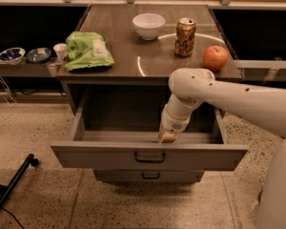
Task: Open top drawer
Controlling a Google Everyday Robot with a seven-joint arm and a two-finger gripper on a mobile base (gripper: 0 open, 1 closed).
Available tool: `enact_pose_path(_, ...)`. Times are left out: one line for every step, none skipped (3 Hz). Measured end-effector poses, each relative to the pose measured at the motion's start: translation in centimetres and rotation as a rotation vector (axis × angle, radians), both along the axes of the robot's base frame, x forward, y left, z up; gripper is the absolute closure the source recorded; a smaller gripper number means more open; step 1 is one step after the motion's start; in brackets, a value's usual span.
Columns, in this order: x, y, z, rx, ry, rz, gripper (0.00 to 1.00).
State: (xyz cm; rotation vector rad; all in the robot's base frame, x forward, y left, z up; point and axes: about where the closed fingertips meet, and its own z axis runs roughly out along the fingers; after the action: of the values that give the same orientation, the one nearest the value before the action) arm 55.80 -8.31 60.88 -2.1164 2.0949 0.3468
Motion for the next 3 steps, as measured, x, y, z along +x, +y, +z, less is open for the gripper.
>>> enact_pose_path(-2.6,-0.1,0.8,0.049,0.044,0.066,1.00)
enact_pose_path(-2.5,0.0,0.8,0.049,0.045,0.066,1.00)
enact_pose_path(-5.4,-0.3,1.2,0.081,0.105,0.119,1.00)
